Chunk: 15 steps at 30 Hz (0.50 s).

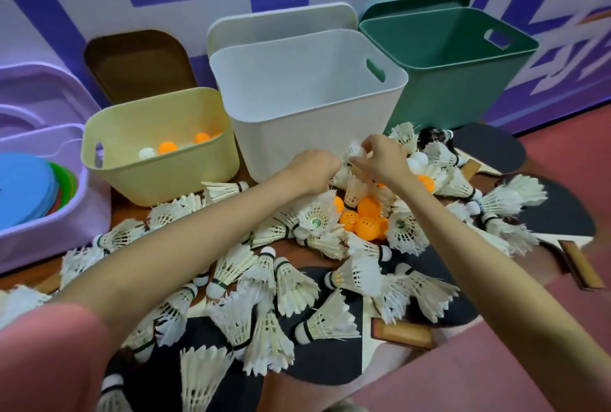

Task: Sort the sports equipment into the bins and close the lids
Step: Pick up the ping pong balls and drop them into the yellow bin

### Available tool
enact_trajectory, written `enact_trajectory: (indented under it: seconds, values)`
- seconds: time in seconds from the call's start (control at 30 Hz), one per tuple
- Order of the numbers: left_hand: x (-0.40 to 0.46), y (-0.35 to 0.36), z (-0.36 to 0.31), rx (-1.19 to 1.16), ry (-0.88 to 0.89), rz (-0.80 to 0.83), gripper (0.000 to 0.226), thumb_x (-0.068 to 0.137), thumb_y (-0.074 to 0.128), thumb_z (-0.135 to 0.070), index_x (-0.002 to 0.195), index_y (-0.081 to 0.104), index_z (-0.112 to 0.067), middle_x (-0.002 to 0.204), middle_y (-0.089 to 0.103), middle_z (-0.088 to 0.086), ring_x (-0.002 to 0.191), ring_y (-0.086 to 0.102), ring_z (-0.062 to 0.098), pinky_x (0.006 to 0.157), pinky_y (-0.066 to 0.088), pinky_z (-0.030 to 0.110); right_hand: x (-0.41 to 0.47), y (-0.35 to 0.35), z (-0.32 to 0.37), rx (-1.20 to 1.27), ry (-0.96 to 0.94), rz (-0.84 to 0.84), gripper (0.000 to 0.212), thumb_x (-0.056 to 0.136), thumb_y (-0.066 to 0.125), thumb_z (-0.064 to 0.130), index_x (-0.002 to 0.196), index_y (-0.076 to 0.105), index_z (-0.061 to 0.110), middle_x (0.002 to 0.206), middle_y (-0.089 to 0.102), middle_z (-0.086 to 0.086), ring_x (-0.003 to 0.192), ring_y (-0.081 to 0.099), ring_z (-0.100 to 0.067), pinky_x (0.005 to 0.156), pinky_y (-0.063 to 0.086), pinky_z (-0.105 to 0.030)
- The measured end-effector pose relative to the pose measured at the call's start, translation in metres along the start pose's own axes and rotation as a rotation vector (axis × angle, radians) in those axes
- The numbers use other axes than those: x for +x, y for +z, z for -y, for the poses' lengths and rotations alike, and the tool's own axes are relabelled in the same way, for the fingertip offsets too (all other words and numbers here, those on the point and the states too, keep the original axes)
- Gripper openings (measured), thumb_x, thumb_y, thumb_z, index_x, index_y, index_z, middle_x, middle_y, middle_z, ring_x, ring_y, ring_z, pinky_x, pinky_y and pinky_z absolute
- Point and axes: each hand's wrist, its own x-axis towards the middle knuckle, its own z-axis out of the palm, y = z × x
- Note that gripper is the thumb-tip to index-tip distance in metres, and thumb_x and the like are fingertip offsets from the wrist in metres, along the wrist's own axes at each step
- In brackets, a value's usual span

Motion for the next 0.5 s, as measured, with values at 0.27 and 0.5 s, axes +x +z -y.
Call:
enact_trajectory:
  seconds: [0.27,0.5]
  values:
    - [0.010,0.005,-0.001,-0.041,-0.070,0.058,0.027,0.087,0.053,0.005,0.111,0.062,-0.004,0.100,0.061,0.010,0.093,0.059,0.027,0.075,0.050,0.036,-0.007,-0.011,-0.006,0.017,-0.069,-0.097,0.033,0.082,0.064,0.037,0.099,0.063,0.008,0.095,0.068,-0.005,0.092,0.060,-0.026,0.089,0.043,-0.046]
    - [0.012,0.016,0.002,-0.093,-0.116,0.059,0.026,0.086,0.056,0.003,0.109,0.064,-0.006,0.106,0.065,0.010,0.096,0.061,0.029,0.076,0.052,0.036,-0.026,-0.019,-0.007,0.043,-0.102,-0.139,0.036,0.083,0.065,0.037,0.104,0.064,0.008,0.101,0.068,-0.005,0.098,0.061,-0.025,0.092,0.044,-0.047]
